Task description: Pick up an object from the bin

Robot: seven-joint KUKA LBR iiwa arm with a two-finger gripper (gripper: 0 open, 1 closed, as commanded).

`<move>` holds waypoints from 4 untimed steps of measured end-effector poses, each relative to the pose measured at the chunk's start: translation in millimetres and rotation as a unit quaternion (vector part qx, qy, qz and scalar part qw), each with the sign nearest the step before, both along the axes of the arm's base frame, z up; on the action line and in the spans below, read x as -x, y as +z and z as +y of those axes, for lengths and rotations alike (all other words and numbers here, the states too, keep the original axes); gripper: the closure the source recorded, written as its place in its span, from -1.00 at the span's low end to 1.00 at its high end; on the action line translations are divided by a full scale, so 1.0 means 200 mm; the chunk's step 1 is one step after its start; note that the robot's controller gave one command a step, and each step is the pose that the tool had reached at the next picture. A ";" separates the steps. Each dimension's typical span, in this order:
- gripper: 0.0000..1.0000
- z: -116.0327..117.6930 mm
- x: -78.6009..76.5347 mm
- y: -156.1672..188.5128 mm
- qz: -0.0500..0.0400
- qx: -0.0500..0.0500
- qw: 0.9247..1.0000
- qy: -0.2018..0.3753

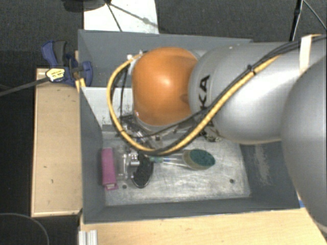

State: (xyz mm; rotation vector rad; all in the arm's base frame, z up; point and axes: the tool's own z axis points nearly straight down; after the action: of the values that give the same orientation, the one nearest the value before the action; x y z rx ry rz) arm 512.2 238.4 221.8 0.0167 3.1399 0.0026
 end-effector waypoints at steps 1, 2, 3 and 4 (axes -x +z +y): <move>-1.00 -0.28 -0.07 -0.70 0.003 0.002 0.998 -0.059; -1.00 -0.52 0.06 -0.74 -0.003 -0.002 0.993 -0.114; -1.00 -0.86 0.12 -0.74 -0.005 -0.001 0.995 -0.097; -1.00 -1.14 0.03 -0.74 -0.004 0.000 0.996 -0.094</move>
Offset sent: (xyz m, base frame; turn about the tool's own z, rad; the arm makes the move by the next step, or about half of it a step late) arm 0.0137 -0.0541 -0.1363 0.1033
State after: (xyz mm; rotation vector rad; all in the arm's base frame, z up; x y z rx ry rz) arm 506.4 10.5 73.7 0.3117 3.1167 0.0021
